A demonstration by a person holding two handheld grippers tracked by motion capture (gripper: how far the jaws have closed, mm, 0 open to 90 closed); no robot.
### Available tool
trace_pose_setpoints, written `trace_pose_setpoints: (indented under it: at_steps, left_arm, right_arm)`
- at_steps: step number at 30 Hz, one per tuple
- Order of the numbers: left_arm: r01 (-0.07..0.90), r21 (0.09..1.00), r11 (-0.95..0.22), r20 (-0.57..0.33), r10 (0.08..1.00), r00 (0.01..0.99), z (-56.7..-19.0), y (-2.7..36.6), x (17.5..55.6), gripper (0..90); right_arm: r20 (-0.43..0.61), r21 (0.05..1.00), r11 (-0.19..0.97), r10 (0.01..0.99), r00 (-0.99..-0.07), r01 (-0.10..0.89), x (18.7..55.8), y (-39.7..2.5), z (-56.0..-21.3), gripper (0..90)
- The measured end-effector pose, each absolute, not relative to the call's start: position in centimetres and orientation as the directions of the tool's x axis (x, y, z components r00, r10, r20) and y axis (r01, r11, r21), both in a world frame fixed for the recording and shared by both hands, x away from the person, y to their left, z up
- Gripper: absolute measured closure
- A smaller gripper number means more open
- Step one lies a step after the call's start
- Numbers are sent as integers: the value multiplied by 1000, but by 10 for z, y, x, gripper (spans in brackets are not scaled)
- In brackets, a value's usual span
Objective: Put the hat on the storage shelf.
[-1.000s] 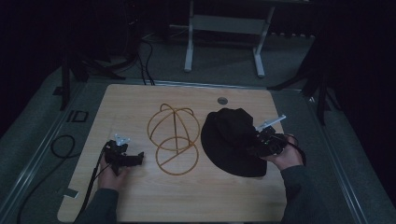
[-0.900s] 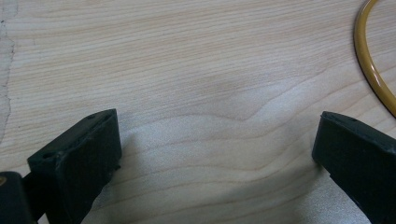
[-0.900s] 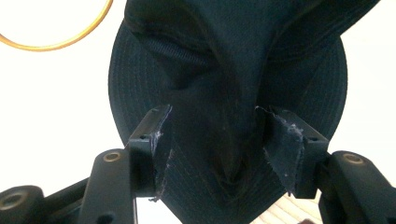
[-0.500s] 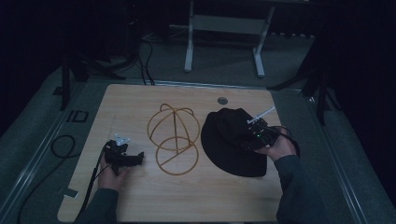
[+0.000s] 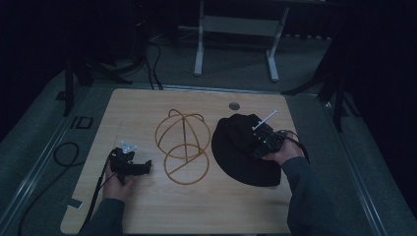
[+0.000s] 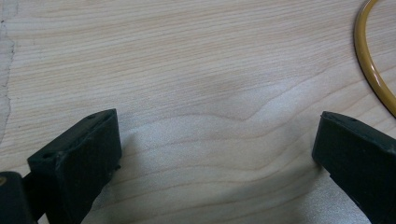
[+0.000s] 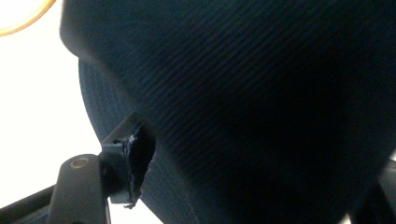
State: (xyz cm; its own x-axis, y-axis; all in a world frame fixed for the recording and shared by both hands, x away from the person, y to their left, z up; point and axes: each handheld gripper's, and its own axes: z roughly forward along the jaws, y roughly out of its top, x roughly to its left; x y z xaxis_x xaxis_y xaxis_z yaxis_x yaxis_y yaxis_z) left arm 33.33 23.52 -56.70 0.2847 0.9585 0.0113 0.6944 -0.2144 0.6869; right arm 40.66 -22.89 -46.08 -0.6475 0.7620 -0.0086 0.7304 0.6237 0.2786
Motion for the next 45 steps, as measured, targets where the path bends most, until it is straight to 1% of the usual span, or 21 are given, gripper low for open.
trace_pose_setpoints:
  at_steps: [1,2,3,7,8,12,13,15,17,18,19,20,21,23,25,26,27,30,39,43,45]
  left_arm:
    - [695,687,-215,12,958,285,-567,235,333,15]
    - [695,687,-215,12,958,285,-567,235,333,15]
    - [695,687,-215,12,958,285,-567,235,333,15]
    - [694,687,-215,12,959,285,-567,235,333,15]
    - [695,687,-215,12,958,285,-567,235,333,15]
    - [695,687,-215,12,958,285,-567,235,333,15]
    - [695,687,-215,12,958,285,-567,235,333,15]
    - [695,687,-215,12,958,285,-567,235,333,15]
    - [695,686,-215,12,958,285,-567,235,333,15]
    - [695,686,-215,12,958,285,-567,235,333,15]
    - [695,686,-215,12,959,285,-567,235,333,15]
    - [695,687,-213,10,959,284,-567,235,333,15]
    - [695,687,-213,10,959,284,-567,235,333,15]
    - [695,686,-215,11,959,285,-567,235,333,15]
    - [695,686,-215,11,959,285,-567,235,333,15]
    - [695,686,-215,11,958,285,-567,235,333,15]
    - [695,686,-215,11,959,285,-567,235,333,15]
    - [695,687,-213,10,959,284,-567,235,333,15]
    - [695,686,-215,12,958,285,-567,235,333,15]
    - [695,686,-215,12,958,285,-567,235,333,15]
    - [694,687,-215,12,959,285,-567,235,333,15]
  right_arm:
    - [-4,274,624,761,-648,731,408,-229,-461,306]
    - [3,264,627,759,-651,732,411,-229,-458,348]
    - [7,262,631,755,-656,730,412,-229,-456,365]
    - [11,254,632,755,-656,732,414,-227,-454,387]
    - [9,238,634,756,-655,736,417,-225,-452,422]
    - [19,220,629,761,-648,746,421,-223,-449,473]
    - [19,220,629,761,-648,746,421,-223,-449,473]
    - [26,209,623,767,-641,753,424,-223,-448,507]
    - [33,196,618,772,-635,762,428,-223,-448,564]
    - [52,188,610,777,-628,770,431,-223,-448,618]
    - [52,188,610,777,-628,770,431,-223,-448,618]
    - [44,181,603,785,-618,777,434,-222,-448,660]
    - [44,181,603,785,-618,777,434,-222,-448,660]
    - [25,179,609,782,-622,773,436,-222,-449,702]
    - [21,176,612,781,-624,771,437,-221,-449,755]
    - [13,178,622,773,-634,762,438,-221,-449,805]
    - [13,178,622,773,-634,762,438,-221,-449,805]
    - [1,180,640,759,-651,747,436,-220,-447,852]
    - [-13,197,661,741,-672,725,430,-221,-441,863]
    - [-13,221,661,737,-675,717,428,-222,-436,863]
    - [-6,248,661,732,-681,708,425,-223,-431,863]
